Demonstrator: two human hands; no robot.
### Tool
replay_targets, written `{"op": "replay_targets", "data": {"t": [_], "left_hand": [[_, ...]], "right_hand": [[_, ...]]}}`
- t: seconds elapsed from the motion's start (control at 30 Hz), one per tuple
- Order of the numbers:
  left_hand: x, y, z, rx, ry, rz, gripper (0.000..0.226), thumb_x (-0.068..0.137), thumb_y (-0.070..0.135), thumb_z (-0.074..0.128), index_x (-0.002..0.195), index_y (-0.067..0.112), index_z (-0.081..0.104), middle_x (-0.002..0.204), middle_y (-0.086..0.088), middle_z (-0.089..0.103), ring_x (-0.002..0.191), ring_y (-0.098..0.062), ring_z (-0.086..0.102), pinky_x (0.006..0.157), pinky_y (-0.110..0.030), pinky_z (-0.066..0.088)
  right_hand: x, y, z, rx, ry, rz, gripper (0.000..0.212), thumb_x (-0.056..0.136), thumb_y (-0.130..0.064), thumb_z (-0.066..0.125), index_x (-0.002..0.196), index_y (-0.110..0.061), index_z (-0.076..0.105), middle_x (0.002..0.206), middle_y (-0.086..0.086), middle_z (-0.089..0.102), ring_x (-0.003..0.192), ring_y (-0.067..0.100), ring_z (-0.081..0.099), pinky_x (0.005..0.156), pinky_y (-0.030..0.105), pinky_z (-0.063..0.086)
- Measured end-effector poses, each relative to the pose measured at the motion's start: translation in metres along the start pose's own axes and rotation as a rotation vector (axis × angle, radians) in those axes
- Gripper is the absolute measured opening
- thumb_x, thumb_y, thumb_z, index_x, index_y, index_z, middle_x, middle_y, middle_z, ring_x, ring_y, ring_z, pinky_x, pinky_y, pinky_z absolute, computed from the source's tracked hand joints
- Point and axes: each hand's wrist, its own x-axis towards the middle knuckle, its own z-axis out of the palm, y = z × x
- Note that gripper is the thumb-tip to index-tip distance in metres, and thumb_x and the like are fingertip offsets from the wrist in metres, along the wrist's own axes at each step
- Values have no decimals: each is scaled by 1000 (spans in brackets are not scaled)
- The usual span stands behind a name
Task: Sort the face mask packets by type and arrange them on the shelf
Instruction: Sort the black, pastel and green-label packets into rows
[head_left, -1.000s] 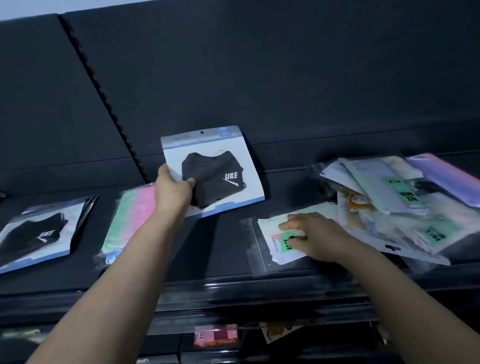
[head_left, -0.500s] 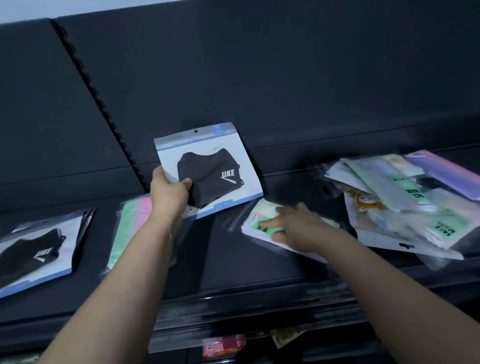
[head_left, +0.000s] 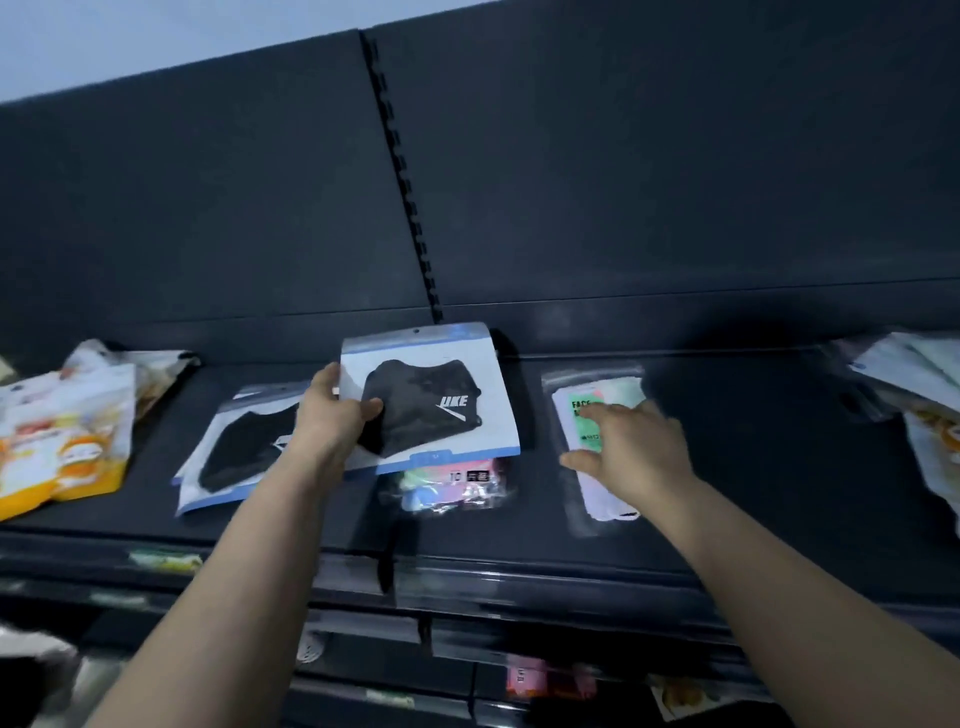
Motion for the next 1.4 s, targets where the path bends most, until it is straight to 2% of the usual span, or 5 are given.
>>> {"op": "replay_targets", "data": {"t": [0.13, 0.27, 0.5, 0.83, 1.4], "left_hand": [[42, -8, -76, 32, 49, 0, 64, 77, 2, 69, 135, 23, 51, 130, -6, 63, 115, -30, 62, 101, -51, 46], [50, -8, -108, 866, 185, 96, 62, 85, 25, 59, 143, 32, 40, 145, -13, 44, 129, -39, 42, 101, -51, 42], [43, -31, -78, 1251, -134, 1, 62, 85, 66, 45, 141, 39, 37, 153, 5, 30, 140, -31, 26, 108, -64, 22], [20, 21, 24, 864, -303, 523, 36, 95, 24, 52, 130, 22, 58, 135, -8, 58, 126, -31, 51, 100, -35, 43], [-135, 60, 268, 716, -786, 611, 24, 88, 27, 63, 111, 24, 70, 111, 4, 71, 106, -16, 64, 95, -30, 49]], "right_hand": [[-1, -24, 14, 28, 125, -38, 36, 95, -32, 45, 130, -26, 48, 137, -5, 51, 125, 21, 42, 96, 38, 36], [-2, -45, 25, 75, 210, -107, 38, 91, -13, 47, 126, -26, 55, 134, -5, 54, 125, 17, 47, 94, 34, 38], [-6, -62, 31, -31, 303, 30, 38, 81, -9, 55, 114, -25, 63, 122, -2, 61, 118, 23, 50, 90, 38, 37], [-28, -29, 13, 4, 227, 81, 44, 83, -11, 53, 125, -25, 58, 125, -1, 61, 111, 24, 56, 84, 34, 40], [-107, 202, -70, -61, 477, 376, 33, 82, -15, 52, 111, -18, 67, 113, 7, 65, 116, 31, 54, 84, 41, 45]]}}
